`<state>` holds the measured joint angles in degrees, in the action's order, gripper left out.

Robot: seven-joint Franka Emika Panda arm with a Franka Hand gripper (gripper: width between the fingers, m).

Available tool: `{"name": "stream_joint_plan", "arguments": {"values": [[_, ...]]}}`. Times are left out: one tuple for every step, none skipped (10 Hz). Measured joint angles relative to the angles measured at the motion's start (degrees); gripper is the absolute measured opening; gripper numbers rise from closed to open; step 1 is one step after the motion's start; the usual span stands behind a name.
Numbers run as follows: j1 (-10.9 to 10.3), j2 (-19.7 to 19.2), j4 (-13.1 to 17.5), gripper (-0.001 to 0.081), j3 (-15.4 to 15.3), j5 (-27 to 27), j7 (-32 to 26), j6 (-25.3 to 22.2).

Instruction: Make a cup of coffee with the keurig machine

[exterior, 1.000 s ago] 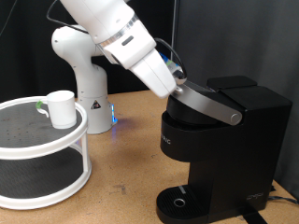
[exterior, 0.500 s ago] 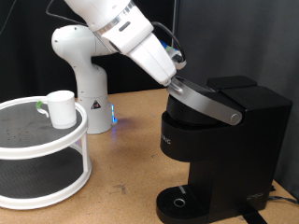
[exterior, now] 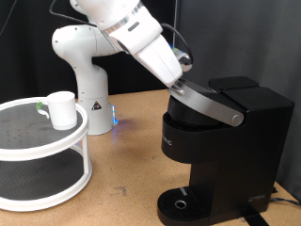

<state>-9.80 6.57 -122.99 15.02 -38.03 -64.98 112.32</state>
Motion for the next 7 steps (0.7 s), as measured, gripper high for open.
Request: {"name": "stream_joint_plan", "arguments": {"values": [[0.0, 0.0, -0.7, 0.0, -0.6, 0.7, 0.6, 1.0], [0.0, 0.0, -1.2, 0.0, -1.0, 1.1, 1.0, 2.5], [0.0, 0.0, -1.5, 0.0, -1.1, 1.2, 1.0, 3.1], [0.0, 0.0, -1.6, 0.0, -1.1, 1.2, 1.0, 3.2], [0.0, 0.0, -1.6, 0.0, -1.1, 1.4, 1.1, 3.2], [0.0, 0.0, -1.7, 0.0, -1.1, 1.8, 1.2, 3.2], [0.0, 0.0, -1.7, 0.0, -1.2, 2.6, 1.6, 3.0]]}}
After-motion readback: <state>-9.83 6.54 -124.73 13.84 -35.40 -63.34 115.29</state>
